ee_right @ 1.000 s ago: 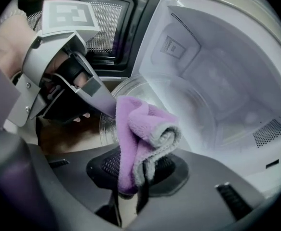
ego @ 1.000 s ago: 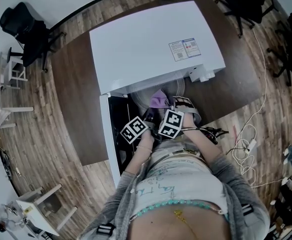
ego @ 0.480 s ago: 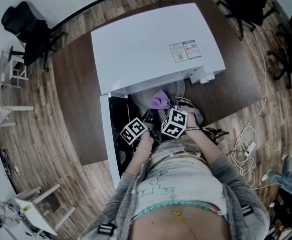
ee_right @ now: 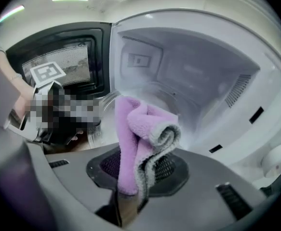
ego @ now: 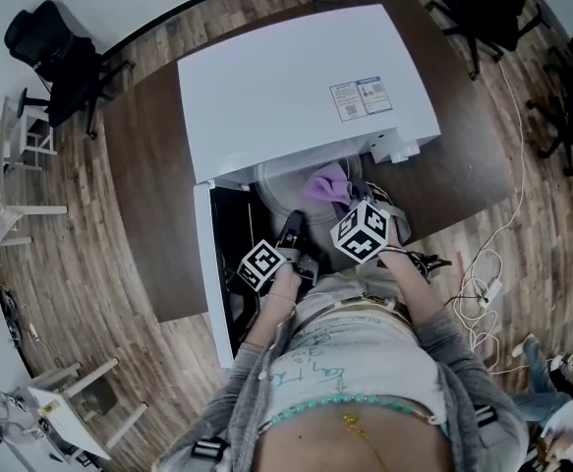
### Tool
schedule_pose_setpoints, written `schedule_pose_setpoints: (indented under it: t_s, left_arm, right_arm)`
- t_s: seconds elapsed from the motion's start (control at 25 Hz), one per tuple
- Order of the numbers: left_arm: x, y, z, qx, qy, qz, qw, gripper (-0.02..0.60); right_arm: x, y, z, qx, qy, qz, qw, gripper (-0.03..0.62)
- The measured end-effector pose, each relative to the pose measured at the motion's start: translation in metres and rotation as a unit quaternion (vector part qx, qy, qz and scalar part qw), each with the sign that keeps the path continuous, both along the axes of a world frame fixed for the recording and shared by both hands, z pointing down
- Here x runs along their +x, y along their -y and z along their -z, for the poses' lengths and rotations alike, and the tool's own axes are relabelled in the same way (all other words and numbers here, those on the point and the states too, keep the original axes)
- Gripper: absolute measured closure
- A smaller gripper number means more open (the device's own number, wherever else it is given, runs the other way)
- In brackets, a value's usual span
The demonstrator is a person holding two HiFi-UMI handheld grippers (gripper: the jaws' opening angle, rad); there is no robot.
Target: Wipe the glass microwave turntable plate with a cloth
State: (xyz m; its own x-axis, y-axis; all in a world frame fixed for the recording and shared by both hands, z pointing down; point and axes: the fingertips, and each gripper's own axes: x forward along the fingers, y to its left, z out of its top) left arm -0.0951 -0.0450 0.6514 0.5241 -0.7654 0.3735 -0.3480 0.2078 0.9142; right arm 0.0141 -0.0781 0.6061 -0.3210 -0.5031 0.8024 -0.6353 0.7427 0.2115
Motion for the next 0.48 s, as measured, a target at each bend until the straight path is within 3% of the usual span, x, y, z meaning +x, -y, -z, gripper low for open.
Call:
schedule_pose_setpoints:
  t_s: [0.16,0.48]
  left_arm:
    - [0.0,-0.001,0.003,0.015,-0.018,0.012,0.9997,0.508]
    - [-0.008,0.005,0.021,0.06,-0.065,0.062,0.9942,0.531]
  right_arm:
    - [0.015,0.01,0.017,0.023,0.018,-0.017,0.999,0.482]
    - [0.05,0.018,0.027,0.049,-0.013,-0.028,0.998,0.482]
